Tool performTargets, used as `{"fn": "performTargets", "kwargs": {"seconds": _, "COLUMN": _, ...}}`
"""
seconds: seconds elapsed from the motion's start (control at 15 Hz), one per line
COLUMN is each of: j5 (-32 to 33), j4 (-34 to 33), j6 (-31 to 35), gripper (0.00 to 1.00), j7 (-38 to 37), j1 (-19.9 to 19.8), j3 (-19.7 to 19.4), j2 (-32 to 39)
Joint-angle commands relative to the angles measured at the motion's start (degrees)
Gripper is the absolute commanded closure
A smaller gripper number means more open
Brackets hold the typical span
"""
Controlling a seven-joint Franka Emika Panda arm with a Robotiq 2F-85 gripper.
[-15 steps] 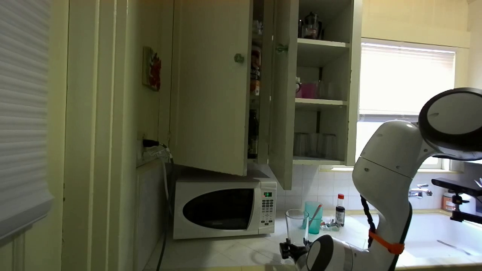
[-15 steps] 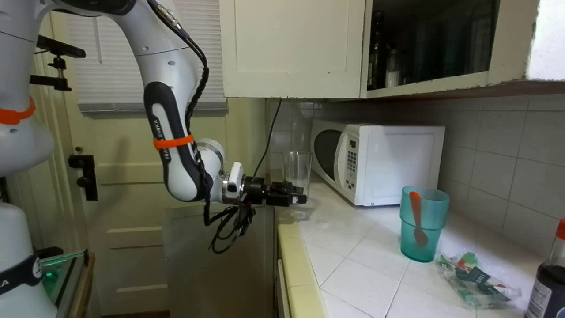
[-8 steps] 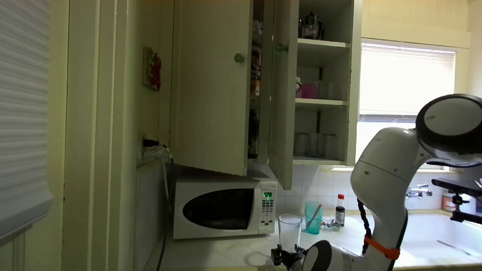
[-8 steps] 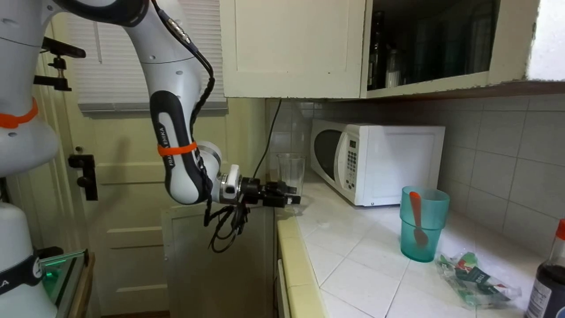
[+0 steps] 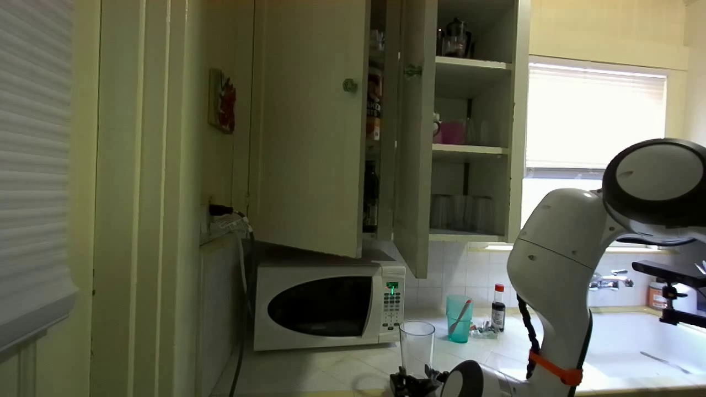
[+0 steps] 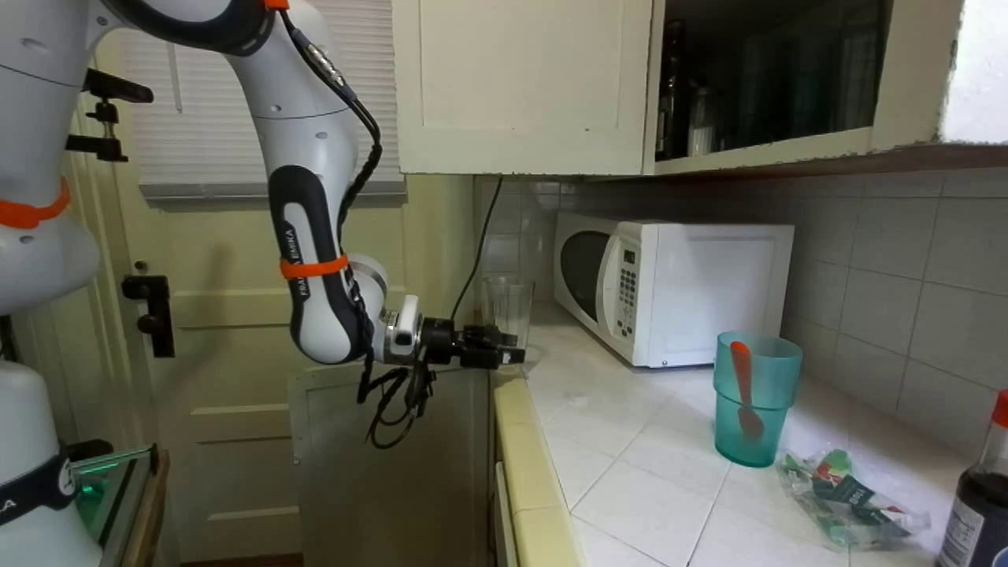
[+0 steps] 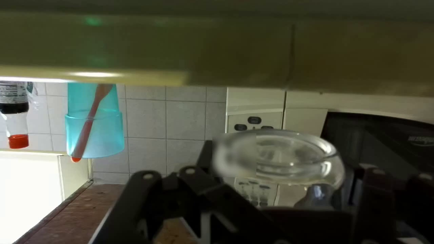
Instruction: Remove one glass cup from the upper cabinet on the right and put it on the counter.
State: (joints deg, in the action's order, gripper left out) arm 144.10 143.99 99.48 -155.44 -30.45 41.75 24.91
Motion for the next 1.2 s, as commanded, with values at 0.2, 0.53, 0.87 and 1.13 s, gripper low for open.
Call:
{"fn": "performTargets", "kwargs": {"seconds": 0.2, "j5": -0.04, "j4": 0.22, "j6": -0.99, "gripper": 0.49, "j7": -2.37, "j1": 8.46, "j3": -12.06, "j2": 0.68}}
{"fn": "performTargets", "kwargs": {"seconds": 0.53, "j5": -0.03, "j4": -0.85, "j6": -1.71, "gripper": 0.49, "j7": -2.02, "j1": 10.25, "j3": -14.73, "j2": 1.46}}
{"fn": "performTargets", "kwargs": {"seconds": 0.87, "j5": -0.03, "j4": -2.93, "j6": -2.15, "gripper": 0.49, "j7": -1.89, "j1": 8.1, "j3": -9.2, "j2": 2.46}}
{"fn": "performTargets", "kwargs": {"seconds": 1.13, "j5": -0.16, "j4": -4.12, "j6": -1.99, "gripper": 0.49, "j7": -1.87, "j1": 6.81, "j3": -4.96, "j2": 3.15}}
